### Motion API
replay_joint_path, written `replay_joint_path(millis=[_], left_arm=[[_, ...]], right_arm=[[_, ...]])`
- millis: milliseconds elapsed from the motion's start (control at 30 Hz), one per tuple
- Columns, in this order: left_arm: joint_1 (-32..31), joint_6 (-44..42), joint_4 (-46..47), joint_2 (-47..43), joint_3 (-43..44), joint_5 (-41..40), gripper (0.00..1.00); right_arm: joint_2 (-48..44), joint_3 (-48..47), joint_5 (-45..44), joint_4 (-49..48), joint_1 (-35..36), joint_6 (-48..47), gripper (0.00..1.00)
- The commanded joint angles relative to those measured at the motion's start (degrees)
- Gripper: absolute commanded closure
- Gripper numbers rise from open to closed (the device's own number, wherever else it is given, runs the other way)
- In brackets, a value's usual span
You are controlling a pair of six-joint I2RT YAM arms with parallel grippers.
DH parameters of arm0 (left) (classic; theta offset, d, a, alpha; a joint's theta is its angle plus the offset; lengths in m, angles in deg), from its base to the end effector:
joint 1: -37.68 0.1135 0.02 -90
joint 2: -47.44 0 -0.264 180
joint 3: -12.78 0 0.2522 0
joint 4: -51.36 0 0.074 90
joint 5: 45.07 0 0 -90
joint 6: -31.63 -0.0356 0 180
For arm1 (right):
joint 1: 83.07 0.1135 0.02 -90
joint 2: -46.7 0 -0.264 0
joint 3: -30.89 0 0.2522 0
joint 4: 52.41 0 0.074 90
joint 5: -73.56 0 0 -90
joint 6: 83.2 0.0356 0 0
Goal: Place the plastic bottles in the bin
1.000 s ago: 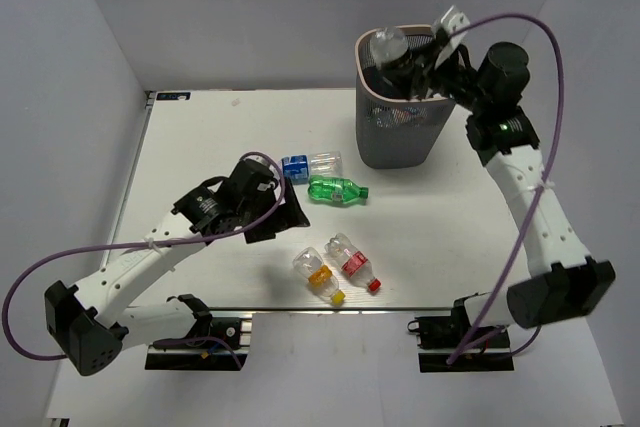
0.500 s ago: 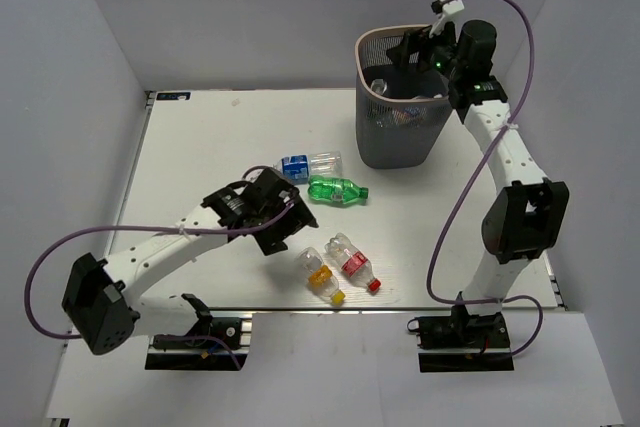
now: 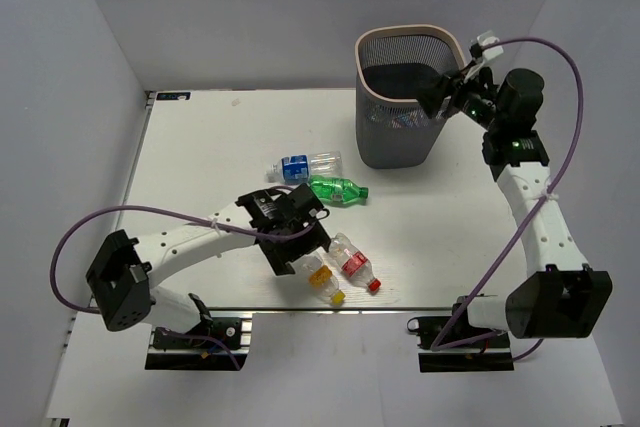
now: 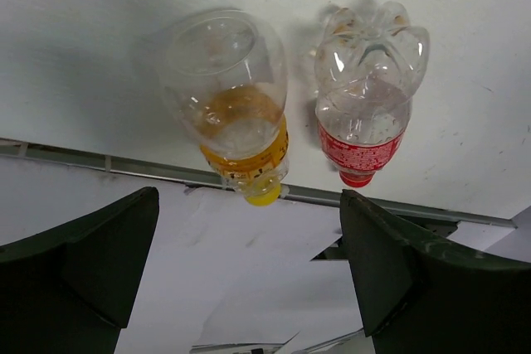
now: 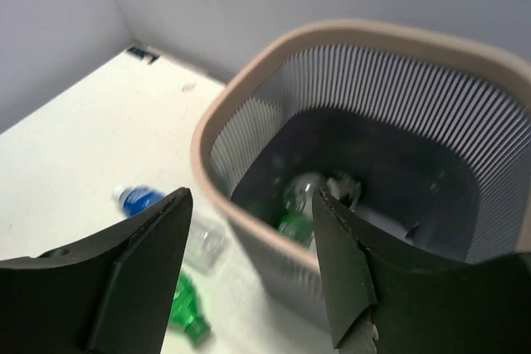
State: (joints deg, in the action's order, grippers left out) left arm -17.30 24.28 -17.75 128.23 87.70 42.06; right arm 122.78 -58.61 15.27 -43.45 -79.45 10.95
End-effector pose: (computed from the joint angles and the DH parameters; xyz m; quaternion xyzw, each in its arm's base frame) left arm 0.1490 -0.2095 0.2425 -0.2402 0.9616 -0.1129 0.0704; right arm 0.3040 0.0380 0.4364 -0.1975 0.6541 0.2329 0.6920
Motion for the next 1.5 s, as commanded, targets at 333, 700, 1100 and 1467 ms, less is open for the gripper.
replay_joint_path(millis=[333,700,1100,1467], left_arm=[[-0.9,3.9,6.3,5.9,-3.9,-6.4,0.00],[-0.9,1.4,10.1,12.2,-3.4,-8.8,0.17],[-2.1,-6.6,4.6,4.0,6.5,-14.5,0.70],[-1.4,-35.2,10.8,3.7,37.1,-28.4,0.80]], right_arm=[[-11.7,13.5,14.4,6.4,-2.9,-0.9,0.32],[-17.4,14.7,37.6,29.5,-3.0,-18.7,0.29],[-15.1,14.8,32.6,60.1,-2.5,-48.5,0.15],[-16.3,23.2,26.2,62.0,-2.0,-53.5,1.00]])
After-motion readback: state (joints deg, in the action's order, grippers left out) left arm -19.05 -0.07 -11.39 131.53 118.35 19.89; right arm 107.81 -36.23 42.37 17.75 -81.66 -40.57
